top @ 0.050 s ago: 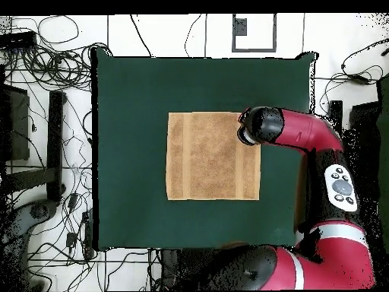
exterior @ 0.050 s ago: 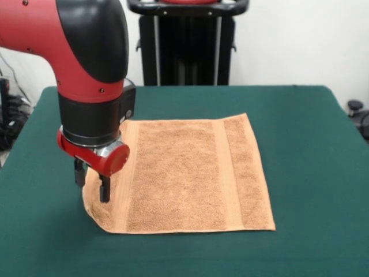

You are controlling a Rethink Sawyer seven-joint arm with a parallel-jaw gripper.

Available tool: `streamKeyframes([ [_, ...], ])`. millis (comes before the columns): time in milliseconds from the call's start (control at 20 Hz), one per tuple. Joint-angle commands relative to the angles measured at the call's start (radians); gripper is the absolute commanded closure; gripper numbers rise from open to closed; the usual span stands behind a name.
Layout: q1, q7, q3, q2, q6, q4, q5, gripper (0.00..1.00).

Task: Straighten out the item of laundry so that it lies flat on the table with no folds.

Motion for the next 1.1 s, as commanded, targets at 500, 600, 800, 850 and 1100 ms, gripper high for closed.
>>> streamKeyframes([
  [500,0.009,-0.062,0.031,-0.062,0.239,0.068,0.001,0.0],
  [600,0.014,-0.044,0.023,-0.035,0.229,0.044,-0.013,0.0],
  [800,0.032,-0.007,0.007,0.004,0.223,0.0,-0.025,0.0],
  [850,0.039,0.006,0.005,0.009,0.22,-0.004,-0.023,0.0],
  [1100,0.056,0.032,-0.002,0.033,0.198,-0.012,-0.013,0.0],
])
